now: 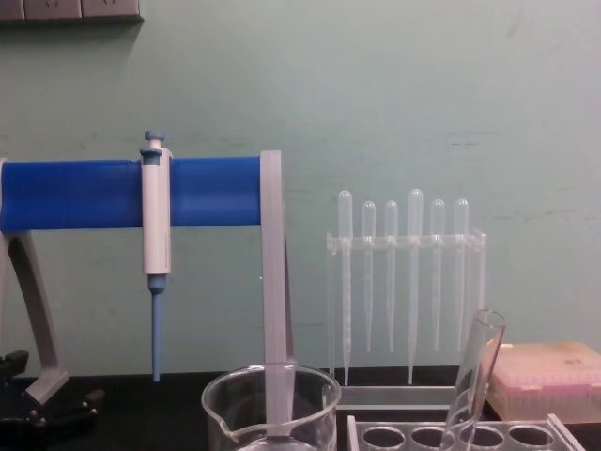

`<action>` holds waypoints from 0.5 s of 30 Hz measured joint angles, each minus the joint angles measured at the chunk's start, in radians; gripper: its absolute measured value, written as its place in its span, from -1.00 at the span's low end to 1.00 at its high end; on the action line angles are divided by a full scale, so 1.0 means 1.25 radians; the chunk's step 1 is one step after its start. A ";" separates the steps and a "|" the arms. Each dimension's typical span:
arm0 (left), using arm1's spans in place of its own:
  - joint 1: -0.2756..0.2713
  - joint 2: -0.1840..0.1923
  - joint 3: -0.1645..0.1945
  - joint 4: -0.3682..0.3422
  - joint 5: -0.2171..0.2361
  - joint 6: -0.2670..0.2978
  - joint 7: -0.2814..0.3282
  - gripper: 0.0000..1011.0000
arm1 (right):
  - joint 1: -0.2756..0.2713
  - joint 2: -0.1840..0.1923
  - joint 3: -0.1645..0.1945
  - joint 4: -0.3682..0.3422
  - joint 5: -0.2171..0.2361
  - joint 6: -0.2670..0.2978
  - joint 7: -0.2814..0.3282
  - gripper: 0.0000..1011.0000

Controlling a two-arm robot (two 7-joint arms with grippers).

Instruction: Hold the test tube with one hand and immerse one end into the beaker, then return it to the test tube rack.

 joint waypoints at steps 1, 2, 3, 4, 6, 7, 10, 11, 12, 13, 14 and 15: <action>0.000 0.000 0.000 0.000 0.000 0.000 0.000 0.98 | 0.000 0.001 -0.002 0.003 0.006 0.000 0.017 0.98; 0.000 0.000 0.000 0.000 0.000 0.000 0.000 0.98 | 0.001 0.002 -0.005 0.007 0.012 0.001 0.033 0.98; 0.000 0.000 0.000 0.000 0.000 0.000 0.000 0.98 | 0.005 0.003 -0.011 0.013 0.020 0.003 0.063 0.98; 0.000 0.000 0.000 0.000 0.000 0.000 0.000 0.98 | 0.007 0.003 -0.014 0.015 0.022 0.004 0.077 0.98; 0.000 0.000 0.000 0.000 0.000 0.000 0.000 0.98 | 0.017 -0.001 -0.024 0.025 0.028 0.005 0.114 0.98; 0.000 0.000 0.000 0.000 0.000 0.000 0.000 0.98 | 0.020 -0.004 -0.028 0.028 0.028 0.005 0.125 0.98; 0.000 0.000 0.000 0.000 0.000 0.000 0.000 0.98 | 0.037 -0.015 -0.040 0.041 0.029 0.008 0.161 0.98; 0.000 0.000 0.000 0.000 0.000 0.000 0.000 0.98 | 0.042 -0.019 -0.042 0.044 0.028 0.010 0.167 0.98; 0.000 0.000 0.000 0.000 0.000 0.000 0.000 0.98 | 0.052 -0.026 -0.047 0.049 0.027 0.014 0.178 0.98; 0.000 0.000 0.000 0.000 0.000 0.000 0.000 0.98 | 0.052 -0.026 -0.047 0.049 0.027 0.014 0.178 0.98; 0.000 0.000 0.000 0.000 0.000 0.000 0.000 0.98 | 0.062 -0.034 -0.051 0.054 0.023 0.017 0.188 0.98; 0.000 0.000 0.000 0.000 0.000 0.000 0.000 0.98 | 0.067 -0.038 -0.054 0.057 0.021 0.017 0.193 0.98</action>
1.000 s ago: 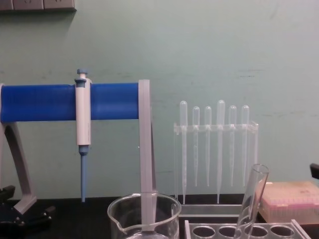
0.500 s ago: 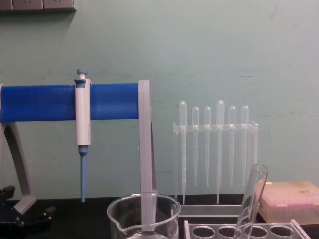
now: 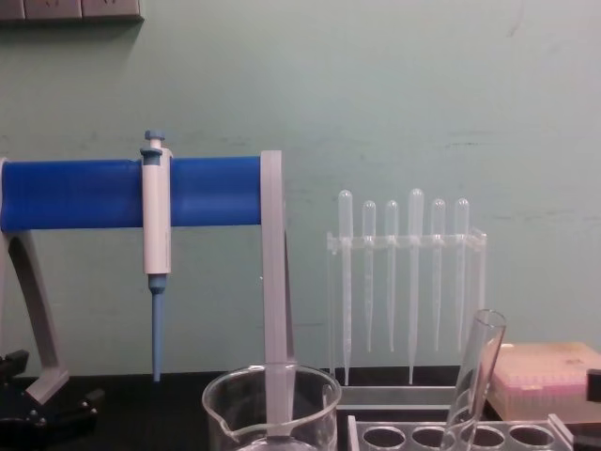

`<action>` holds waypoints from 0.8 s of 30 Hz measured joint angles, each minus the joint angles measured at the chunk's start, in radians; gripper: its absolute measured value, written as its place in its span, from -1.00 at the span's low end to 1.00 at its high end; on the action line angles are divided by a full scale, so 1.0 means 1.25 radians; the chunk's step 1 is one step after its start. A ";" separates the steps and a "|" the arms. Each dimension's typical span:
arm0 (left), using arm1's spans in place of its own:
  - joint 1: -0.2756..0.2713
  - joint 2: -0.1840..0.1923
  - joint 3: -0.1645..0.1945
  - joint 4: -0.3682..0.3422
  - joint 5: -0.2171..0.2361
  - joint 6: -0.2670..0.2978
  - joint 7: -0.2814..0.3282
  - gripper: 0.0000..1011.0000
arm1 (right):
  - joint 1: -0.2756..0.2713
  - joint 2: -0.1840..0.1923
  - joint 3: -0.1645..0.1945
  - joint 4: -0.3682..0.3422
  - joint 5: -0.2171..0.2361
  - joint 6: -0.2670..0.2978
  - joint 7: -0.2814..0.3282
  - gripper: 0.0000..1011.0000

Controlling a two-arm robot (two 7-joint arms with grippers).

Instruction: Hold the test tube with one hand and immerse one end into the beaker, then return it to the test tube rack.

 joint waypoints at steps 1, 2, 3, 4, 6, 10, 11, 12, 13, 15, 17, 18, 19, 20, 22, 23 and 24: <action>0.000 0.000 0.000 0.000 0.000 0.000 0.000 0.98 | 0.004 -0.003 -0.002 0.002 -0.002 0.000 0.004 0.98; 0.000 0.000 0.000 0.000 0.000 0.000 0.000 0.98 | 0.014 -0.010 -0.007 0.007 -0.007 0.001 0.010 0.98; 0.000 0.000 0.000 0.000 0.000 0.000 0.000 0.98 | 0.019 -0.014 -0.010 0.009 -0.011 0.002 0.013 0.98; 0.000 0.000 0.000 0.000 0.000 0.000 0.000 0.98 | 0.026 -0.017 -0.014 0.011 -0.014 0.002 0.016 0.98; 0.000 0.000 0.000 0.000 0.000 0.000 0.000 0.98 | 0.042 -0.027 -0.023 0.015 -0.026 0.004 0.023 0.98; 0.000 0.000 0.000 0.000 0.000 0.000 0.000 0.98 | 0.064 -0.043 -0.036 0.021 -0.039 0.005 0.026 0.98; 0.000 0.000 0.000 0.000 0.000 0.000 0.000 0.98 | 0.067 -0.046 -0.038 0.023 -0.041 0.006 0.027 0.98; 0.000 0.000 0.000 0.000 0.000 0.000 0.000 0.98 | 0.076 -0.052 -0.042 0.026 -0.046 0.008 0.026 0.98; 0.000 0.000 0.000 0.000 0.000 0.000 0.000 0.98 | 0.080 -0.056 -0.044 0.028 -0.048 0.009 0.026 0.98; 0.000 0.000 0.000 0.000 0.000 0.000 0.000 0.98 | 0.090 -0.064 -0.050 0.033 -0.053 0.012 0.026 0.98; 0.000 0.000 0.000 0.000 0.000 0.000 0.000 0.98 | 0.097 -0.070 -0.054 0.036 -0.055 0.015 0.026 0.98; 0.000 0.000 0.000 0.000 0.000 0.000 0.000 0.98 | 0.104 -0.074 -0.058 0.039 -0.057 0.017 0.026 0.98; 0.000 0.000 0.000 0.000 0.000 0.000 0.000 0.98 | 0.108 -0.077 -0.060 0.041 -0.059 0.018 0.026 0.98; 0.000 0.000 0.000 0.000 0.000 0.000 0.000 0.98 | 0.117 -0.083 -0.066 0.046 -0.062 0.021 0.026 0.98; 0.000 0.000 0.000 0.000 0.000 0.000 0.000 0.98 | 0.125 -0.088 -0.070 0.050 -0.064 0.024 0.026 0.98; 0.000 0.000 0.000 0.000 0.000 0.000 0.000 0.98 | 0.129 -0.090 -0.072 0.052 -0.065 0.025 0.026 0.98; 0.000 0.000 0.000 0.000 0.000 0.000 0.000 0.98 | 0.137 -0.095 -0.076 0.058 -0.066 0.027 0.026 0.98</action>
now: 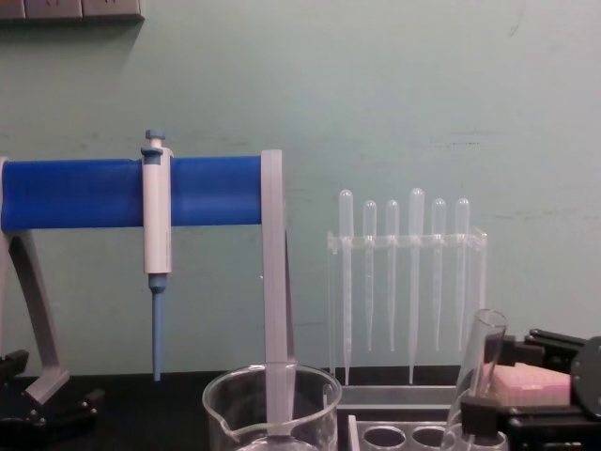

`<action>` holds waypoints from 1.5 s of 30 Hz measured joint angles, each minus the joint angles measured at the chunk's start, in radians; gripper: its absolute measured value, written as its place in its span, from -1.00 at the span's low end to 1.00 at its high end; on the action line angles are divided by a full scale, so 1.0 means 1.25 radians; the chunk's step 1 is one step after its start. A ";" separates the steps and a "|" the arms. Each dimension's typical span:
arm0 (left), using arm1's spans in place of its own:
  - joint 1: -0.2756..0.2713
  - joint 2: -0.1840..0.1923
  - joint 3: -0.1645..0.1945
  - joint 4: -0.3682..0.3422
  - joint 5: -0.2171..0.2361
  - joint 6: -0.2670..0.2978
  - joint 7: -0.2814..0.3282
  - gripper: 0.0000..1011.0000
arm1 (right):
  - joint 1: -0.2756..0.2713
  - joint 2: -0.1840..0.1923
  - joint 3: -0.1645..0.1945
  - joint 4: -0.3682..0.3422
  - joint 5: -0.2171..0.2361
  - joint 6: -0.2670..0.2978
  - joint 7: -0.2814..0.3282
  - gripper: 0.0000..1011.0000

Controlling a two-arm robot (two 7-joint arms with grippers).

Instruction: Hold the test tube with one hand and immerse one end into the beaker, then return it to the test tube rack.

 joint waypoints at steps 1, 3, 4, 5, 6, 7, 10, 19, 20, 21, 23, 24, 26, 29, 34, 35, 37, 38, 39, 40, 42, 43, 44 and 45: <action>0.000 0.000 0.000 0.000 0.000 0.000 0.000 0.98 | 0.004 -0.002 -0.002 0.003 -0.001 0.001 0.000 0.98; 0.000 0.000 0.000 0.000 0.000 0.000 0.000 0.98 | 0.011 -0.006 -0.005 0.008 -0.002 0.002 0.000 0.98; 0.000 0.000 0.000 0.000 0.000 0.000 0.000 0.98 | 0.017 -0.010 -0.007 0.012 -0.003 0.003 0.000 0.98; 0.000 0.000 0.000 0.000 0.000 0.000 0.000 0.98 | 0.019 -0.012 -0.009 0.015 -0.003 0.003 0.000 0.98; 0.000 0.000 0.000 0.000 0.000 0.000 0.000 0.98 | 0.024 -0.015 -0.011 0.020 -0.003 0.004 0.000 0.98; 0.000 0.000 0.000 0.000 0.000 0.000 0.000 0.98 | 0.027 -0.017 -0.012 0.022 -0.004 0.004 0.000 0.98; 0.000 0.000 0.000 0.000 0.000 0.000 0.000 0.98 | 0.034 -0.022 -0.016 0.030 -0.005 0.004 0.000 0.98; 0.000 0.000 0.000 0.000 0.000 0.000 0.000 0.98 | 0.048 -0.038 -0.027 0.049 -0.010 0.004 -0.003 0.98; 0.000 0.000 0.000 0.000 0.000 0.000 0.000 0.98 | 0.048 -0.038 -0.027 0.049 -0.010 0.004 -0.003 0.98; 0.000 0.000 0.000 0.000 0.000 0.000 0.000 0.98 | 0.048 -0.037 -0.027 0.049 -0.010 0.004 -0.003 0.98; 0.000 0.000 0.000 0.000 0.000 0.000 0.000 0.98 | 0.048 -0.036 -0.027 0.048 -0.010 0.004 -0.003 0.98; 0.000 0.000 0.000 0.000 0.000 0.000 0.000 0.98 | 0.048 -0.036 -0.026 0.048 -0.010 0.004 -0.003 0.98; 0.000 0.000 0.000 0.000 0.000 0.000 0.000 0.98 | 0.047 -0.036 -0.026 0.047 -0.009 0.004 -0.003 0.94; 0.000 0.000 0.000 0.000 0.000 0.000 0.000 0.98 | 0.047 -0.035 -0.025 0.046 -0.009 0.004 -0.003 0.84; 0.000 0.000 0.000 0.000 0.000 0.000 0.000 0.98 | 0.046 -0.035 -0.025 0.045 -0.009 0.004 -0.003 0.59; 0.000 0.000 0.000 0.000 0.000 0.000 0.000 0.98 | 0.046 -0.034 -0.025 0.045 -0.009 0.004 -0.003 0.55; 0.000 0.000 0.000 0.000 0.000 0.000 0.000 0.98 | 0.046 -0.034 -0.025 0.045 -0.009 0.004 -0.003 0.40; 0.000 0.000 0.000 0.000 0.000 0.000 0.000 0.98 | 0.046 -0.034 -0.025 0.045 -0.009 0.003 -0.003 0.35; 0.000 0.000 0.000 0.000 0.000 0.000 0.000 0.98 | 0.046 -0.034 -0.025 0.045 -0.009 0.003 -0.003 0.35; 0.000 0.000 0.000 0.000 0.000 0.000 0.000 0.98 | 0.046 -0.034 -0.024 0.044 -0.008 0.003 -0.003 0.20; 0.000 0.000 0.000 0.000 0.000 0.000 0.000 0.98 | 0.046 -0.034 -0.024 0.044 -0.008 0.003 -0.003 0.13; 0.000 0.000 0.000 0.000 0.000 0.000 0.000 0.98 | 0.046 -0.034 -0.024 0.044 -0.008 0.003 -0.003 0.01; 0.000 0.000 0.000 0.000 0.000 0.000 0.000 0.98 | 0.045 -0.034 -0.024 0.044 -0.008 0.003 -0.003 -0.03; 0.000 0.000 0.000 0.000 0.000 0.000 0.000 0.98 | 0.045 -0.034 -0.024 0.044 -0.008 0.003 -0.003 -0.06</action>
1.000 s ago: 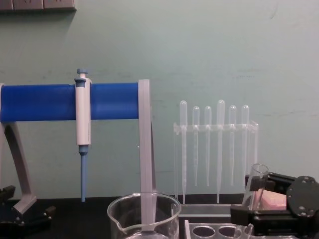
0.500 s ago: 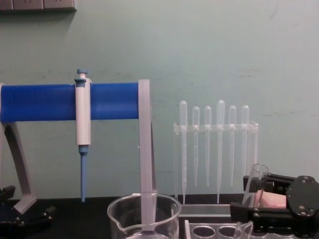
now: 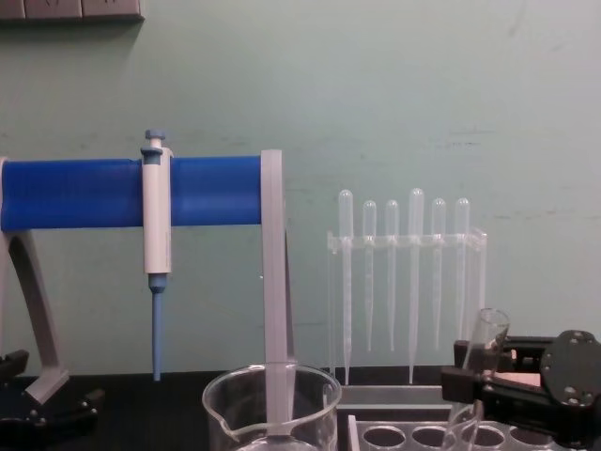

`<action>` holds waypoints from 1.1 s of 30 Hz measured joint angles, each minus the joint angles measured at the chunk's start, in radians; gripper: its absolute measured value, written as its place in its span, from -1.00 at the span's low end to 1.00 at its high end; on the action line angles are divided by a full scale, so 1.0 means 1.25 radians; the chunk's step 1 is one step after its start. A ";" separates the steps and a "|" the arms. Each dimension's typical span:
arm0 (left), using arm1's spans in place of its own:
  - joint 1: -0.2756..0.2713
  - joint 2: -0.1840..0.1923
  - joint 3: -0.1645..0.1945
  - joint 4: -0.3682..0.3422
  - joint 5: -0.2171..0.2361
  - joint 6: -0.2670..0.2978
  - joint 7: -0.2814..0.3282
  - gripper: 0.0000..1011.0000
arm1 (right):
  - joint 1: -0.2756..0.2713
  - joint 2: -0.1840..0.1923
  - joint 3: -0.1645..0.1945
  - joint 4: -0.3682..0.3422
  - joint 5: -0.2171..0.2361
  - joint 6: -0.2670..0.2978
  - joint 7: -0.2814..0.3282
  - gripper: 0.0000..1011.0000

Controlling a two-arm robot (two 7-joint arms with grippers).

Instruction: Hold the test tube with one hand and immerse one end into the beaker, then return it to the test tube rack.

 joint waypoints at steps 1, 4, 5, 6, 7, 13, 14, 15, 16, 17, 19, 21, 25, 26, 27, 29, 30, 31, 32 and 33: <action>0.000 0.000 0.000 0.000 0.000 0.000 0.000 0.98 | 0.000 0.000 0.000 0.000 0.000 0.000 0.000 -0.19; 0.000 0.000 0.000 0.000 0.000 0.000 0.000 0.98 | 0.000 0.000 0.000 0.000 0.000 0.000 0.000 -0.32; 0.000 0.000 0.000 0.000 0.000 0.000 0.000 0.98 | 0.000 0.000 0.000 0.000 0.000 0.000 0.000 -0.44; 0.000 0.000 0.000 0.000 0.000 0.000 0.000 0.98 | 0.000 0.000 0.001 0.000 0.000 0.000 0.000 -0.48; 0.000 0.000 0.000 0.000 0.000 0.000 0.000 0.98 | 0.000 0.000 0.001 0.000 0.001 0.000 0.000 -0.50; 0.000 0.000 0.000 0.000 0.000 0.000 0.000 0.98 | 0.000 0.001 0.001 0.000 0.001 0.000 0.000 -0.55; 0.000 0.000 0.000 0.000 0.000 0.000 0.000 0.98 | 0.000 0.001 0.001 0.000 0.000 0.000 0.000 -0.55; 0.000 0.000 0.000 0.000 0.000 0.000 0.000 0.98 | 0.000 0.001 0.001 0.000 0.001 0.000 0.000 -0.55; 0.000 0.000 0.000 0.000 0.000 0.000 0.000 0.98 | 0.000 0.001 0.001 0.000 0.000 0.000 0.000 -0.55; 0.000 0.000 0.000 0.000 0.000 0.000 0.000 0.98 | 0.000 0.001 0.001 0.000 0.000 0.000 0.000 -0.55; 0.000 0.000 0.000 0.000 0.000 0.000 0.000 0.98 | 0.000 0.001 0.001 -0.001 0.000 0.000 0.000 -0.55; 0.000 0.000 0.000 0.000 0.000 0.000 0.000 0.98 | 0.000 0.001 0.001 -0.001 0.000 0.000 0.000 -0.55; 0.000 0.000 0.000 0.000 0.000 0.000 0.000 0.98 | 0.012 0.010 0.007 -0.007 0.001 0.001 0.003 -0.55; 0.000 0.000 0.000 0.000 0.000 0.000 0.000 0.98 | 0.016 0.013 0.008 -0.009 0.002 0.004 0.004 -0.55; 0.000 0.000 0.000 0.000 0.000 0.000 0.000 0.98 | 0.022 0.017 0.009 -0.013 0.004 0.010 0.008 -0.55; 0.000 0.000 0.000 0.000 0.000 0.000 0.000 0.98 | 0.035 0.026 0.009 -0.024 0.006 0.025 0.014 -0.55; 0.000 0.000 0.000 0.000 0.000 0.000 0.000 0.98 | 0.035 0.026 0.009 -0.024 0.006 0.025 0.014 -0.55; 0.000 0.000 0.000 0.000 0.000 0.000 0.000 0.98 | 0.049 0.037 0.007 -0.039 0.014 0.048 0.027 -0.55; 0.000 0.000 0.000 0.000 0.000 0.000 0.000 0.98 | 0.049 0.037 0.007 -0.039 0.014 0.048 0.027 -0.55; 0.000 0.000 0.000 0.000 0.000 0.000 0.000 0.98 | 0.054 0.042 0.006 -0.045 0.019 0.057 0.032 -0.55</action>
